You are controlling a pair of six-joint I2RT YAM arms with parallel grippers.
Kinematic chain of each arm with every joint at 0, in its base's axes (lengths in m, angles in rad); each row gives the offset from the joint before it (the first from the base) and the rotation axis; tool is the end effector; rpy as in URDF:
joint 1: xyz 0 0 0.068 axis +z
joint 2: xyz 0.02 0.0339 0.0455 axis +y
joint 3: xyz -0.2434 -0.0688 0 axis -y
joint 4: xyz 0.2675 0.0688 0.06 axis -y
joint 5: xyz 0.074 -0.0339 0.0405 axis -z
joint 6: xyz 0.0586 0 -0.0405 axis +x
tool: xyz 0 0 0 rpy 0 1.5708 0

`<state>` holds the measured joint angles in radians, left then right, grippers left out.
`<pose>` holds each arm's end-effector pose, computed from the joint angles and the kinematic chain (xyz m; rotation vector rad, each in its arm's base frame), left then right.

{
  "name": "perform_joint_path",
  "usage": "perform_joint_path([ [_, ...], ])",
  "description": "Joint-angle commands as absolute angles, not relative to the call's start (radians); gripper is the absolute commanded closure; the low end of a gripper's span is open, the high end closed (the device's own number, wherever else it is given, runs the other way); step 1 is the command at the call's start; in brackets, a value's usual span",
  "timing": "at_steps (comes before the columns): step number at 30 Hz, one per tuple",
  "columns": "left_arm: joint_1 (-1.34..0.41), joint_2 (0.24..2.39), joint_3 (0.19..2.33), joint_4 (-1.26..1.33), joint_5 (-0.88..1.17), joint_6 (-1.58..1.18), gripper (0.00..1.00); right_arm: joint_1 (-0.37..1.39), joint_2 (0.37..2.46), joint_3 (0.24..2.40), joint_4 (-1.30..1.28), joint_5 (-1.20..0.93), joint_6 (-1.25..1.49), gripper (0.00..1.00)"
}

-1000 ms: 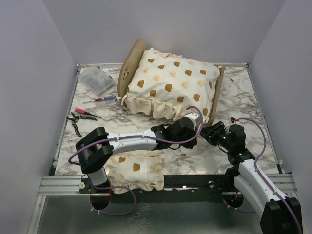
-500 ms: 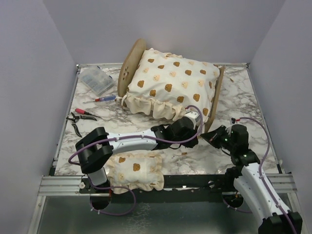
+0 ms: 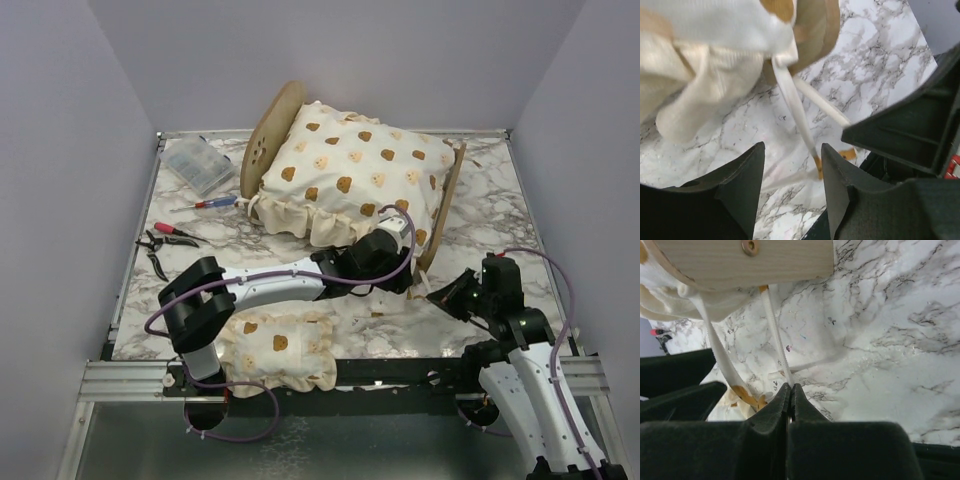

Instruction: Set up the pet bed

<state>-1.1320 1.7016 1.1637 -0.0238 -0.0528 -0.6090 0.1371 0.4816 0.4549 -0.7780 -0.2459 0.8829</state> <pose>0.1831 -0.3829 0.1987 0.5597 2.2206 -0.9279 0.1605 0.0365 0.1848 0.7895 2.3574 0.7562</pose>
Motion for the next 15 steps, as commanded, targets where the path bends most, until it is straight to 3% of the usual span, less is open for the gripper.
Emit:
perform_joint_path([
  [1,-1.116,1.759,1.220,-0.014,-0.073,-0.605,0.49,0.138,0.488,0.540,-0.960,-0.211,0.850,0.99],
  [6,-1.110,1.858,1.305,-0.014,-0.069,-0.584,0.53,0.138,0.534,0.538,-0.932,-0.222,0.838,0.99],
  [10,-1.091,1.927,1.386,-0.018,-0.085,-0.540,0.71,0.138,0.538,0.524,-0.907,-0.218,0.841,0.99],
  [15,-1.049,2.010,1.513,-0.033,-0.095,-0.485,0.83,0.138,0.543,0.527,-0.888,-0.217,0.834,0.99],
])
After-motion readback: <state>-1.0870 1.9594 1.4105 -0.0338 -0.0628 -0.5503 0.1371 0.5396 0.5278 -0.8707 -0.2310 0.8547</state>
